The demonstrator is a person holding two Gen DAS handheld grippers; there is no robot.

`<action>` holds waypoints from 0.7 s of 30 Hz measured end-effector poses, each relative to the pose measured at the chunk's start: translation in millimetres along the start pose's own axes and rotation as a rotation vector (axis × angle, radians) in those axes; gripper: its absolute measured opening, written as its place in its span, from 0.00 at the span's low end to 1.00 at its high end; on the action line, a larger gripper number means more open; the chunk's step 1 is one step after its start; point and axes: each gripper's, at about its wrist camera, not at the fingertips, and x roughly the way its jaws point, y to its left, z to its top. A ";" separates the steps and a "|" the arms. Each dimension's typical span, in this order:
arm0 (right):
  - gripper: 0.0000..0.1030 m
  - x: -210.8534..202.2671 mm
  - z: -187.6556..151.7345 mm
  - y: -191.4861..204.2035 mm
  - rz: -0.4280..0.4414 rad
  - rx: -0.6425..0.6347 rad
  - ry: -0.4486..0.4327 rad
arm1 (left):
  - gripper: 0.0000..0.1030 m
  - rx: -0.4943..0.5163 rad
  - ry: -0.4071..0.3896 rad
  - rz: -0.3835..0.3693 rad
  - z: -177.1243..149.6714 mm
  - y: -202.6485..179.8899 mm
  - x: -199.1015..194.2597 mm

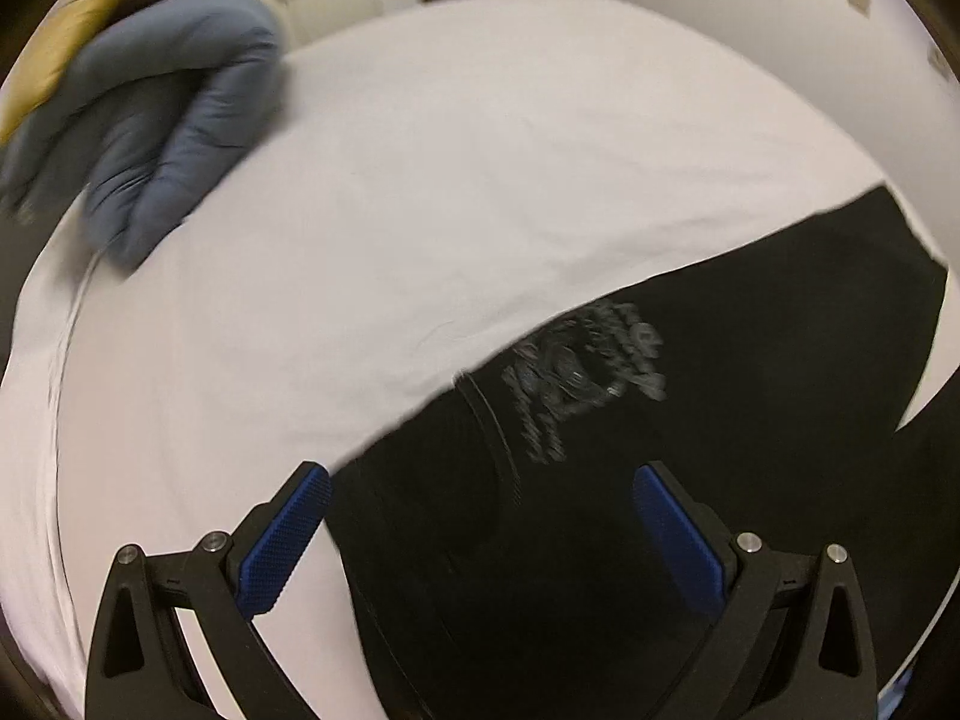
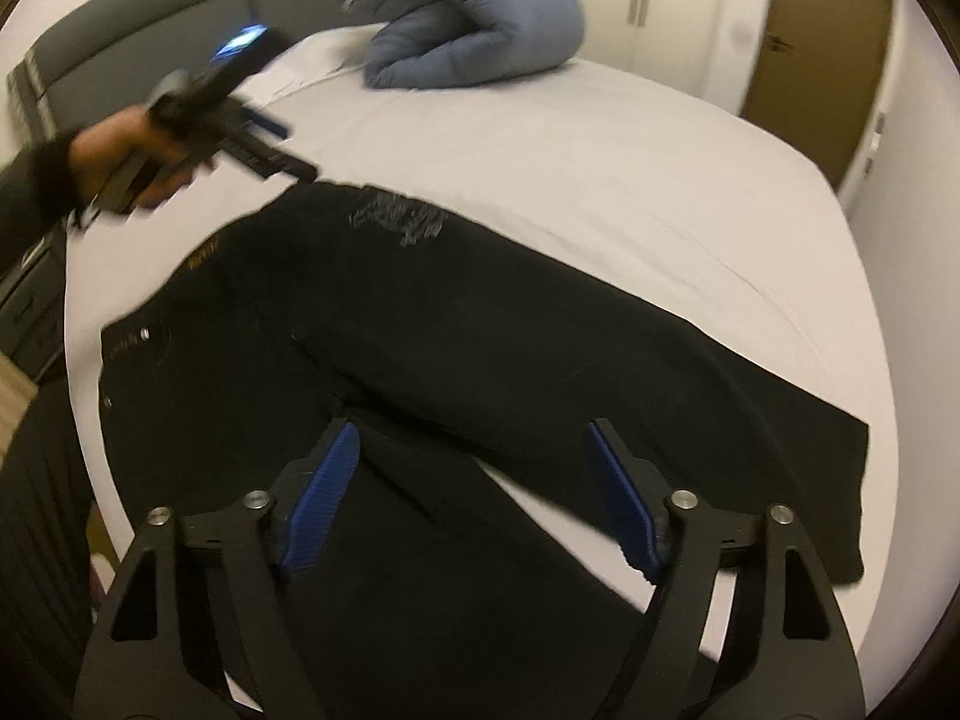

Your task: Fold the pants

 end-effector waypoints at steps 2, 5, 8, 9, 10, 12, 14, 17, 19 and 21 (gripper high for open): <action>0.72 10.5 2.6 -10.0 0.049 0.002 0.001 | 1.00 0.039 0.029 0.009 11.8 4.3 19.7; 0.72 22.5 -1.4 -19.8 0.102 0.015 0.005 | 1.00 0.049 0.102 -0.004 25.0 18.2 53.1; 0.72 31.2 -11.6 -19.6 0.140 0.020 0.014 | 0.97 0.047 0.146 -0.055 30.9 31.7 76.4; 0.72 38.3 -12.8 -17.1 0.153 0.018 0.019 | 0.97 0.053 0.164 -0.072 31.1 33.6 83.5; 0.72 43.2 -13.9 -18.1 0.164 0.015 0.026 | 0.97 0.064 0.189 -0.085 30.0 34.1 91.5; 0.72 50.5 -14.4 -18.3 0.164 0.007 0.037 | 0.96 0.086 0.248 -0.100 25.2 34.0 109.8; 0.69 57.1 -9.0 -21.5 0.163 -0.003 0.042 | 0.91 0.073 0.251 -0.127 23.2 37.6 114.7; 0.67 56.9 8.8 -26.7 0.172 -0.015 0.017 | 0.64 0.051 0.234 -0.174 22.2 44.1 111.4; 0.67 58.9 22.3 -29.9 0.183 -0.029 -0.005 | 0.42 0.050 0.225 -0.186 20.2 43.0 105.3; 0.67 64.1 39.3 -34.2 0.183 -0.046 -0.025 | 0.21 0.064 0.220 -0.183 18.2 39.8 100.0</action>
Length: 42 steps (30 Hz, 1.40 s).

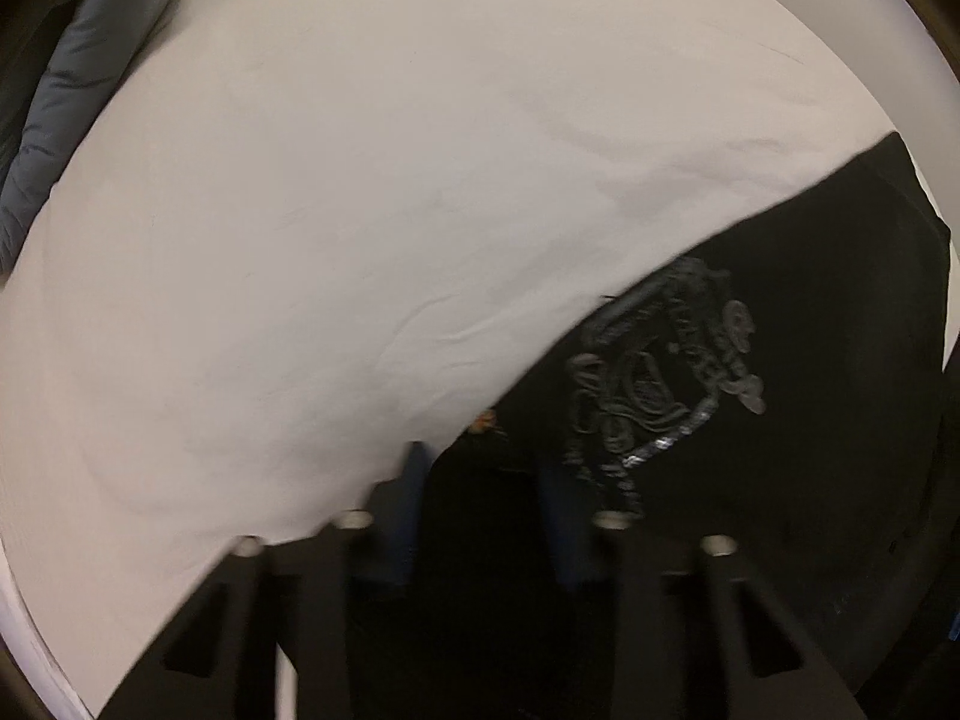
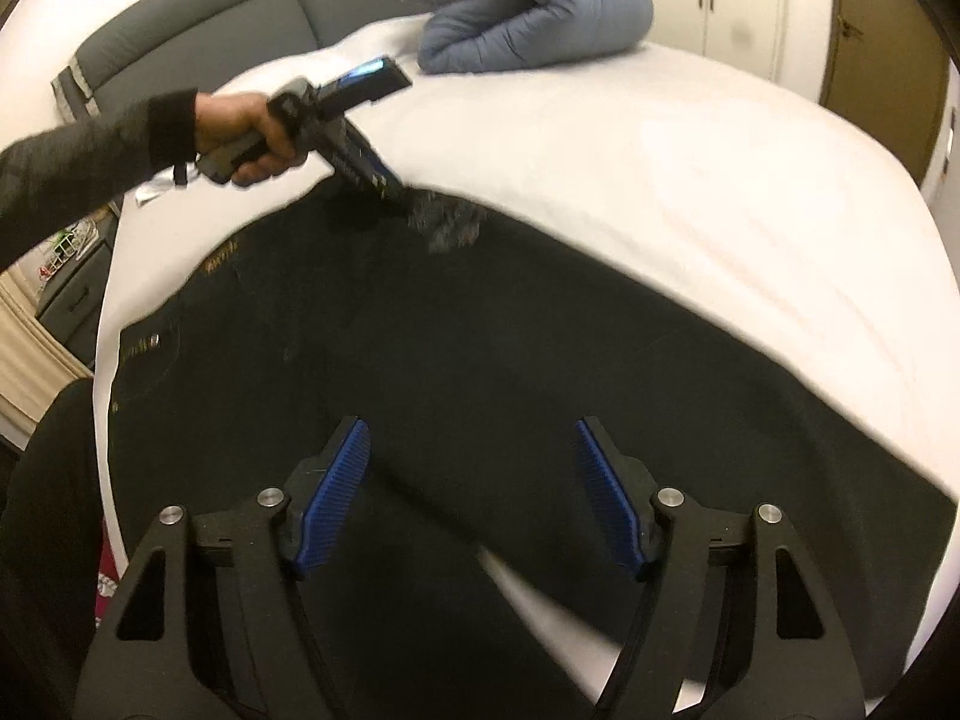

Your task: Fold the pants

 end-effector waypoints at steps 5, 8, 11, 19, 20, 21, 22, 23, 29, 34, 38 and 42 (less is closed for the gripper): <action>0.66 44.2 67.5 -6.5 -0.016 -0.063 -0.011 | 0.08 0.047 -0.110 0.110 -22.1 -17.7 -23.8; 0.61 63.1 95.6 -11.1 -0.020 -0.125 0.000 | 0.07 0.087 -0.214 0.188 -44.8 -31.1 -47.1; 0.50 89.1 118.6 -13.5 -0.009 -0.157 0.041 | 0.07 0.132 -0.291 0.268 -62.1 -54.0 -53.5; 0.49 149.9 156.4 -8.7 0.004 -0.278 0.167 | 0.06 0.168 -0.409 0.351 -70.4 -81.3 -64.8; 0.49 161.5 158.9 -10.1 -0.008 -0.289 0.196 | 0.06 0.169 -0.414 0.351 -71.6 -80.8 -65.1; 0.49 169.6 161.0 -13.3 -0.014 -0.287 0.217 | 0.06 0.171 -0.415 0.351 -72.6 -83.5 -65.8; 0.49 173.9 160.6 -14.2 -0.018 -0.282 0.227 | 0.06 0.173 -0.418 0.352 -71.0 -80.4 -65.6; 0.48 179.8 162.7 -17.4 -0.023 -0.274 0.236 | 0.06 0.177 -0.420 0.356 -71.3 -79.7 -65.4; 0.27 197.1 173.9 -17.8 0.000 -0.274 0.266 | 0.05 0.175 -0.425 0.361 -82.1 -97.4 -69.2; 0.06 204.5 180.4 -20.3 0.008 -0.219 0.271 | 0.03 0.150 -0.428 0.356 -85.5 -94.0 -70.8; 0.02 204.1 181.1 -18.7 -0.021 -0.132 0.253 | 0.03 0.137 -0.424 0.351 -87.1 -95.0 -68.0; 0.02 201.6 179.7 -9.6 -0.055 -0.031 0.208 | 0.02 0.112 -0.434 0.342 -91.1 -93.9 -70.8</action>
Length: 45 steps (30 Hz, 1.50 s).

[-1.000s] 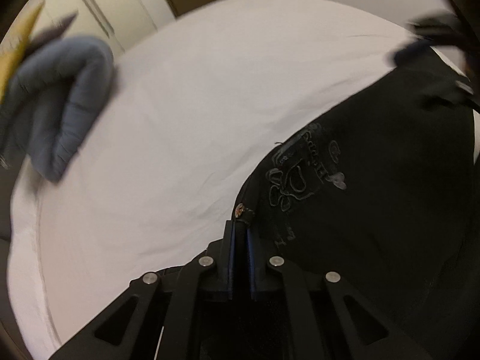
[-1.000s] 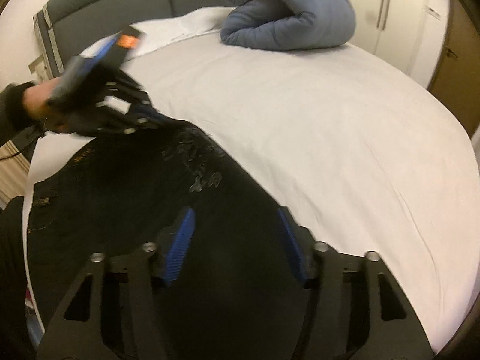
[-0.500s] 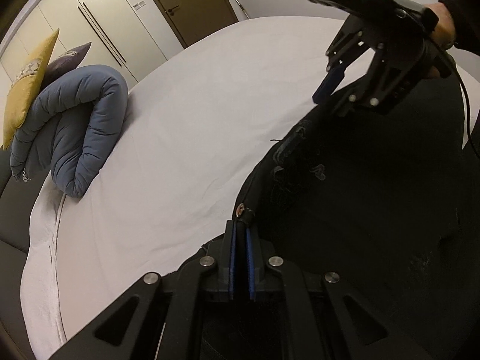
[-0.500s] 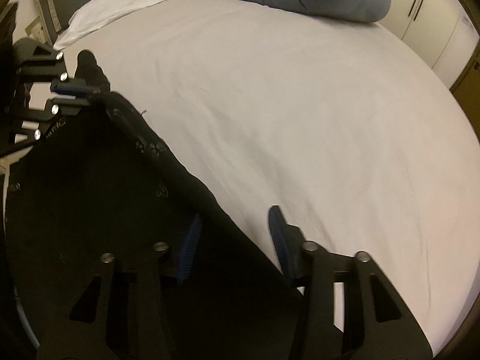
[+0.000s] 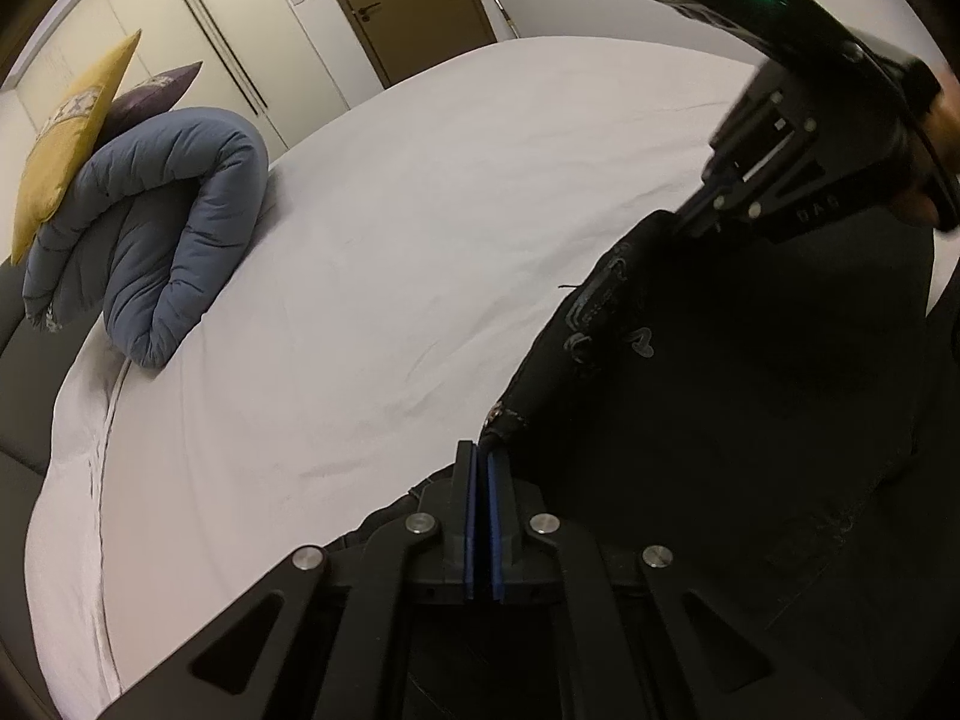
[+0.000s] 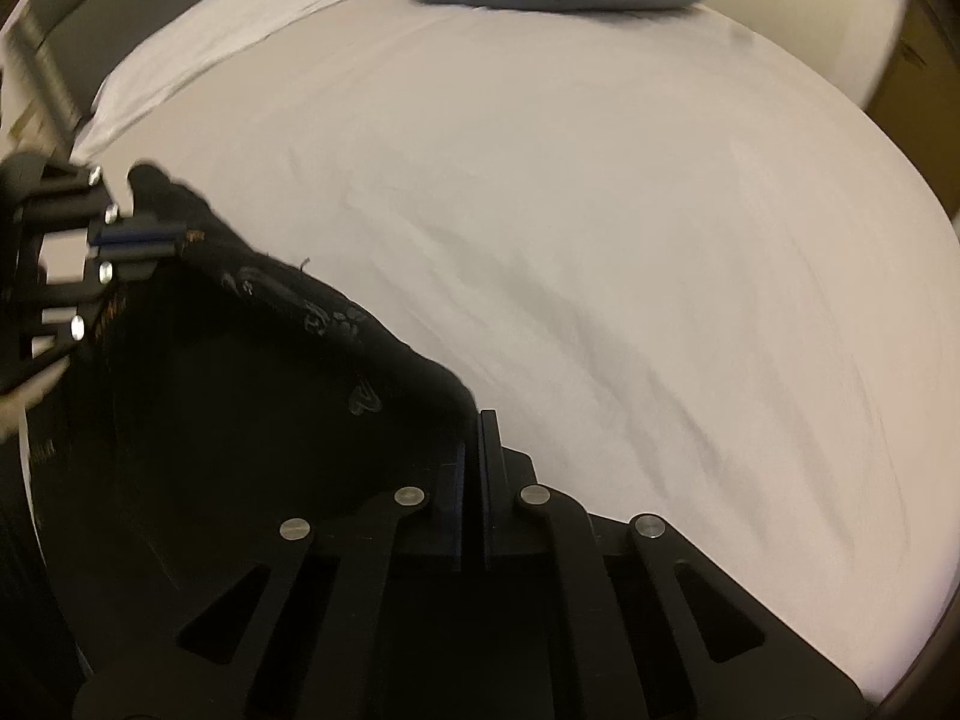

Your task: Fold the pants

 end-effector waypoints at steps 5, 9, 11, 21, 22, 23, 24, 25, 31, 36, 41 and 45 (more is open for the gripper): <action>0.02 2.2 3.4 28.0 0.011 0.083 -0.063 | 0.02 -0.035 -0.002 0.000 -8.0 1.8 -10.0; 0.02 0.1 1.2 48.7 0.023 0.101 -0.093 | 0.02 -0.065 -0.001 -0.002 -18.7 -1.0 -20.3; 0.02 -16.0 -22.2 61.1 0.009 0.086 -0.108 | 0.02 -0.078 -0.005 -0.007 -24.0 -3.5 -29.5; 0.02 -63.7 -102.6 164.1 -0.262 -0.354 -0.112 | 0.02 -0.039 -0.044 -0.020 -86.5 -47.4 -94.0; 0.02 -65.9 -115.2 176.8 -0.278 -0.403 -0.099 | 0.02 -0.015 -0.046 -0.027 -97.3 -57.7 -104.0; 0.02 -66.4 -123.9 185.5 -0.287 -0.434 -0.088 | 0.02 0.015 -0.049 -0.028 -105.6 -66.8 -111.6; 0.02 -66.0 -133.5 194.8 -0.301 -0.469 -0.077 | 0.02 0.050 -0.049 -0.026 -114.2 -77.7 -118.5; 0.02 -64.5 -144.9 206.2 -0.322 -0.516 -0.063 | 0.02 0.072 -0.046 -0.027 -119.7 -84.5 -122.4; 0.02 -44.2 -186.7 264.2 -0.408 -0.730 0.006 | 0.02 0.155 -0.011 -0.082 -166.0 -126.8 -144.8; 0.02 -25.5 -210.0 306.7 -0.423 -0.827 0.032 | 0.02 0.168 0.011 -0.088 -187.0 -135.4 -150.8; 0.02 -9.5 -229.1 340.9 -0.445 -0.922 0.050 | 0.02 0.199 0.016 -0.082 -201.5 -136.7 -157.8; 0.02 3.9 -226.4 361.1 -0.448 -0.923 0.050 | 0.02 0.238 0.034 -0.068 -209.5 -134.0 -153.8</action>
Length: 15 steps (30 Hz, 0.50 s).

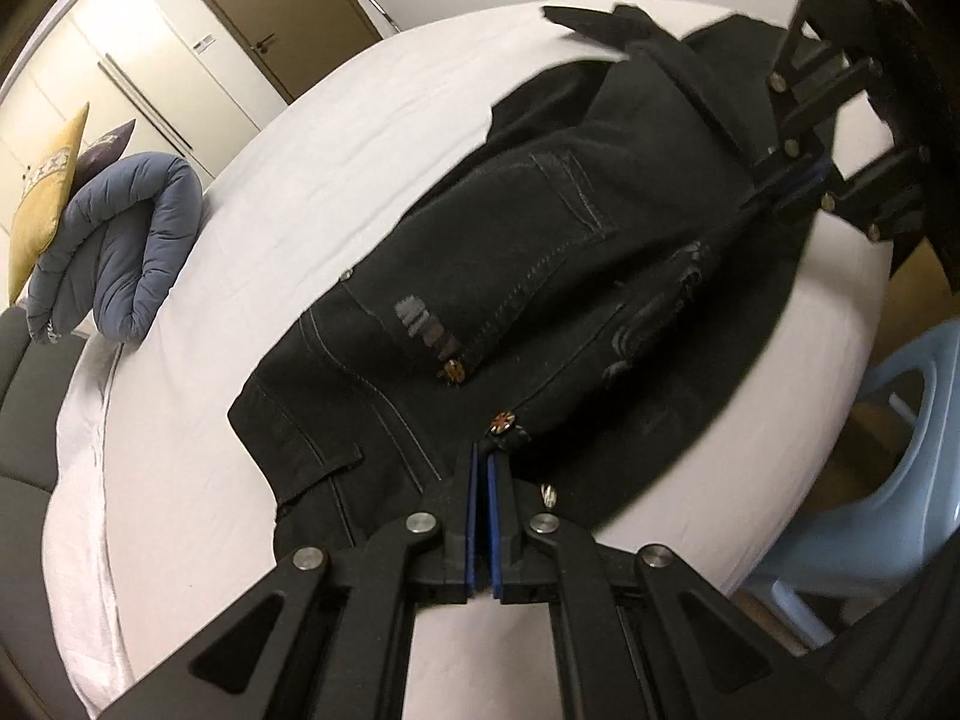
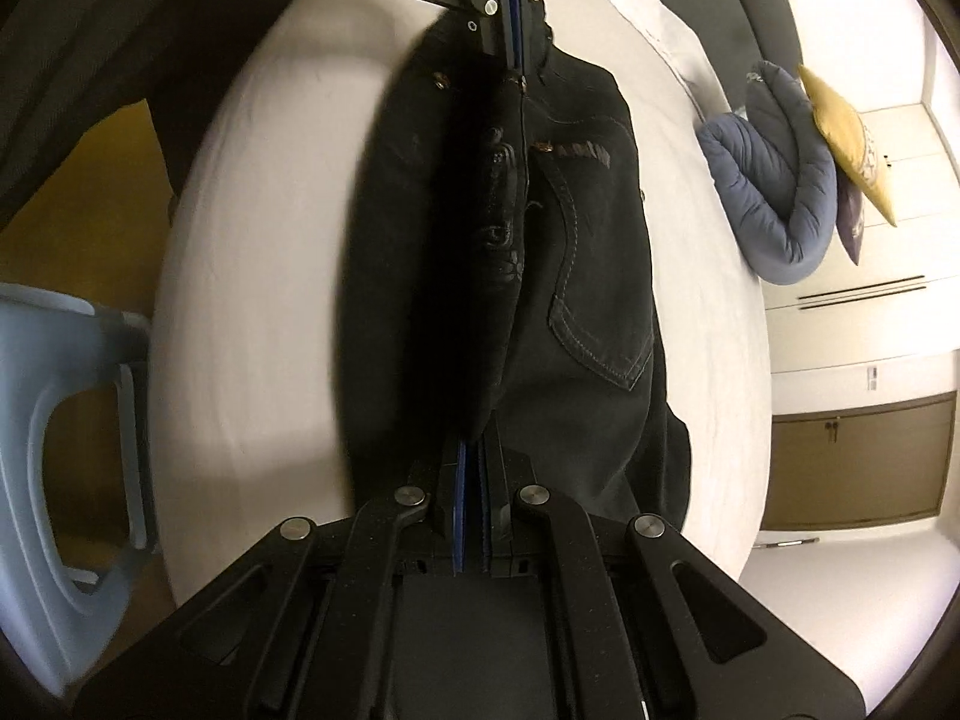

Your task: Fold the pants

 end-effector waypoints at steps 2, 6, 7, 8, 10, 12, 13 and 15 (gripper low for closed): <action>0.02 2.7 3.8 6.2 -0.008 -0.014 0.006 | 0.02 0.008 0.012 -0.001 -5.3 -1.4 4.3; 0.02 -8.5 1.9 16.2 -0.004 -0.021 -0.001 | 0.02 -0.011 0.005 -0.012 -11.2 -1.7 0.2; 0.02 -11.0 -0.4 18.5 -0.002 -0.020 -0.002 | 0.02 -0.010 0.008 -0.018 -13.0 -2.8 0.9; 0.02 -10.3 -0.2 20.8 0.002 -0.021 0.001 | 0.02 -0.005 0.013 -0.019 -15.1 -4.9 2.1; 0.02 -10.3 -6.4 20.5 0.000 -0.025 0.006 | 0.02 0.014 0.025 -0.012 -16.8 -7.8 7.0; 0.02 -3.7 -0.4 20.9 -0.006 -0.031 0.017 | 0.03 0.004 0.035 -0.018 -19.0 -6.9 10.8; 0.02 -6.3 -3.8 26.3 -0.009 -0.035 0.023 | 0.06 -0.009 0.045 -0.027 -19.1 -3.6 13.5; 0.02 -5.4 -8.0 32.6 -0.014 -0.033 0.035 | 0.09 -0.037 0.056 -0.045 -18.3 3.5 17.1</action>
